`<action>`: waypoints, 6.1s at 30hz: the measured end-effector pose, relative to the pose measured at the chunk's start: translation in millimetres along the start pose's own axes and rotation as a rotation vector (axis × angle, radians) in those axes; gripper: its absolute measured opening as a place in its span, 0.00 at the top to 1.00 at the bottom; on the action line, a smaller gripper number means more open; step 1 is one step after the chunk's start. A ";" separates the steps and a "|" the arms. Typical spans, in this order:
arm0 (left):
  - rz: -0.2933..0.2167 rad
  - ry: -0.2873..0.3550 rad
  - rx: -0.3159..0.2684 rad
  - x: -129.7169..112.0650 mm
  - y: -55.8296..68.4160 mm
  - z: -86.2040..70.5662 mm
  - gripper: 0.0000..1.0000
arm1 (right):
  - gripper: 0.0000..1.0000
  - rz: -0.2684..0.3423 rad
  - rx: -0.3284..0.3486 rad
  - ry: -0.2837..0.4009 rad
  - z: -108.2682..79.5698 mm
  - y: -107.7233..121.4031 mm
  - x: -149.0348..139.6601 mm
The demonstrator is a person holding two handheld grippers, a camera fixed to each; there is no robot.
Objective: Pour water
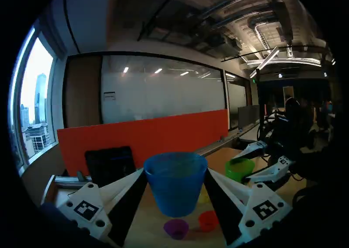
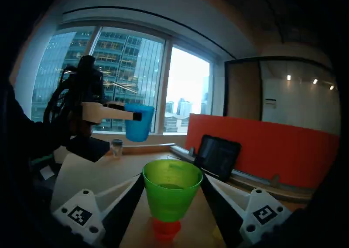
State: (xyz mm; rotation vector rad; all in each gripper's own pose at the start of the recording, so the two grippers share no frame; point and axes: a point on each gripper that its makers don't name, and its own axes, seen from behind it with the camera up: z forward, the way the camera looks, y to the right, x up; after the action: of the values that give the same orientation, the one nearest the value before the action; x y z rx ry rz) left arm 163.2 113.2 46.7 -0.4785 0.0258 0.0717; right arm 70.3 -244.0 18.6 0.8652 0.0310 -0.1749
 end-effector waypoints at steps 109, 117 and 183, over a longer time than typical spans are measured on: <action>0.007 -0.638 -0.090 -305.9 31.4 -35.3 0.01 | 0.07 0.116 -0.105 -0.540 -62.0 100.5 -202.3; -0.017 -0.635 -0.101 -303.9 35.4 -39.1 0.01 | 0.07 0.117 -0.098 -0.565 -63.5 101.2 -211.5; -0.021 -0.549 -0.072 -262.1 30.7 -58.1 0.01 | 0.01 0.052 -0.101 -0.549 -78.6 92.4 -177.8</action>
State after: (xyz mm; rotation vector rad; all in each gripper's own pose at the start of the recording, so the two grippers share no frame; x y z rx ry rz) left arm -101.0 97.1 -8.1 -0.5184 -0.5214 0.1820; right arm -86.2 -100.6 54.8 0.6933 -0.4909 -0.3538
